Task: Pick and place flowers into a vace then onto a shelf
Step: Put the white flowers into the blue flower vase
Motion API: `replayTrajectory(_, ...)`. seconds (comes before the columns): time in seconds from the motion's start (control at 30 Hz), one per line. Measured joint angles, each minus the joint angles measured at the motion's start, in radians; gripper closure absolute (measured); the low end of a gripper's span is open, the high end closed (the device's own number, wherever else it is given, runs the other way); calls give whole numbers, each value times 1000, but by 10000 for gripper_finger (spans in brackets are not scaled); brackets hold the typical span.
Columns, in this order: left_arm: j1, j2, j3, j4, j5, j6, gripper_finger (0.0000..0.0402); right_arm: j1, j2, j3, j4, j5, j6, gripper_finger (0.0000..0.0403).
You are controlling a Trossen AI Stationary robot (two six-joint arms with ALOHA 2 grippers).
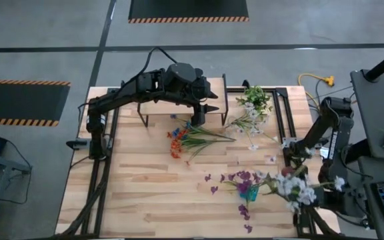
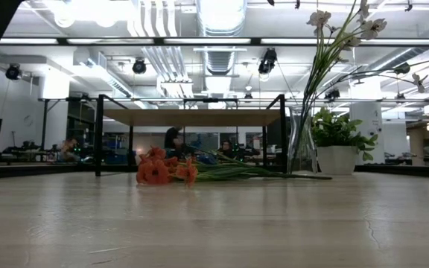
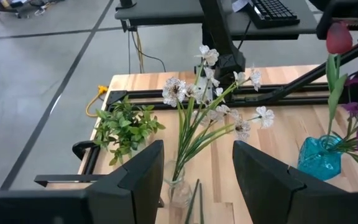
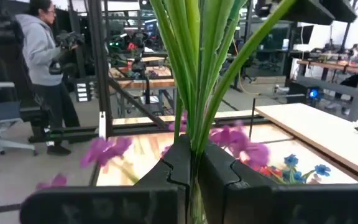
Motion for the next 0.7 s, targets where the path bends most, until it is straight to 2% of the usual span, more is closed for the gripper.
replayTrajectory(0.3,0,0,0,1,0,-9,226,-26,186,54,0,-1,7,394)
replayTrajectory(0.53,0,27,0,1,0,-10,226,-52,255,151,0,-1,-118,394)
replayTrajectory(0.7,0,43,0,0,0,-9,226,-98,278,148,-3,0,-108,394)
